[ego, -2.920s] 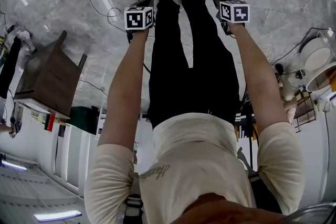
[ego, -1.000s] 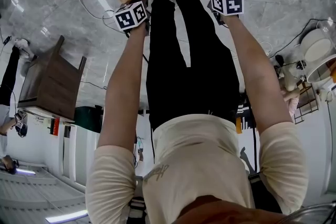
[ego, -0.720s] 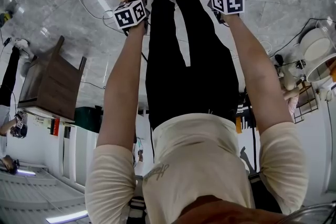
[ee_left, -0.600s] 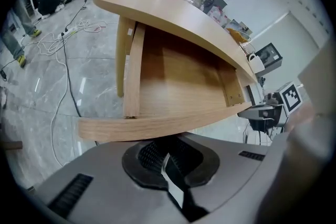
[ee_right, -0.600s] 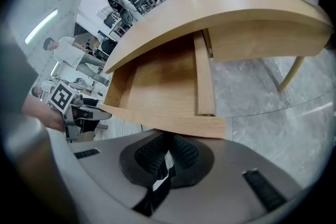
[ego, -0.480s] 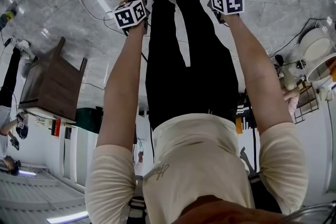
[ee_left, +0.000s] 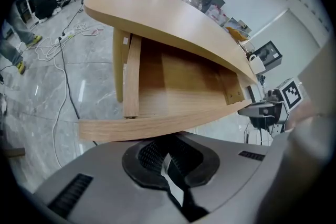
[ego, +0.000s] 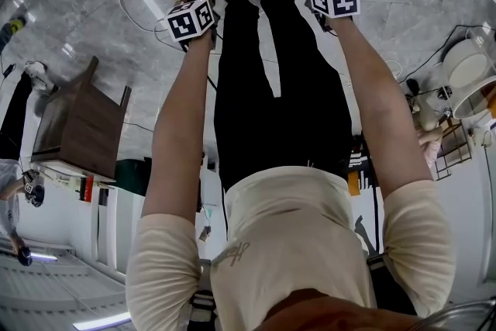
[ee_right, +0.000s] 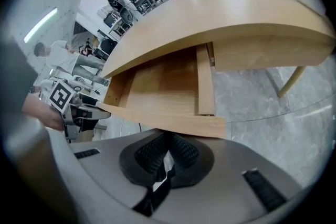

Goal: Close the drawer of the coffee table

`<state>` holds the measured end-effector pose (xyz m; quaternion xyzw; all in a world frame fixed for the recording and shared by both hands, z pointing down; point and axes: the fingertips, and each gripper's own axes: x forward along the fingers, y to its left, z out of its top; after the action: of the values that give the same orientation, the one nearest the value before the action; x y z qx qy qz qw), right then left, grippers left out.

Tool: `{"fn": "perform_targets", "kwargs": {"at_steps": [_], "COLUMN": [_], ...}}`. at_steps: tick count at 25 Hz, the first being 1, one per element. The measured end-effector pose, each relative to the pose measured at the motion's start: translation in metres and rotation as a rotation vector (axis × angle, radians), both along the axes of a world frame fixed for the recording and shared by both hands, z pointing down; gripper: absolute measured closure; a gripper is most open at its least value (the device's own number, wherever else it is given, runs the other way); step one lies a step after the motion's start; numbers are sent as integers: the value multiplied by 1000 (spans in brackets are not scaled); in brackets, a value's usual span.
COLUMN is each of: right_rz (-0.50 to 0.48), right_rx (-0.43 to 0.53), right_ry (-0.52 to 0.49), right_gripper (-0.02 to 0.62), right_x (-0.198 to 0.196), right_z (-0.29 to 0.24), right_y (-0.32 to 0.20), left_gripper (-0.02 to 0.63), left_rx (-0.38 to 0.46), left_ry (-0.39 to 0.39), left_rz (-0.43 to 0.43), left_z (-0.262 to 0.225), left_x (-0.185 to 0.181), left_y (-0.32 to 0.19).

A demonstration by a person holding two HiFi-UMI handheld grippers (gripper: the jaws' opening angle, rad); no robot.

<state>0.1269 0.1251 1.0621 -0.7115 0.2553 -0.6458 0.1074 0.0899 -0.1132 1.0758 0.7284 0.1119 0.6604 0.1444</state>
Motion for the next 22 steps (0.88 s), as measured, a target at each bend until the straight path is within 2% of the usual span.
{"fn": "perform_targets", "kwargs": {"at_steps": [22], "right_rz": [10], "right_rx": [22], "right_ry": [-8], "right_gripper": [601], "right_x": [60], "right_z": [0], "right_y": [-11], "left_gripper": [601], "left_rx": [24], "left_ry": [12], "left_rz": [22], "left_z": [3], "left_x": [62], "left_y": [-10]}}
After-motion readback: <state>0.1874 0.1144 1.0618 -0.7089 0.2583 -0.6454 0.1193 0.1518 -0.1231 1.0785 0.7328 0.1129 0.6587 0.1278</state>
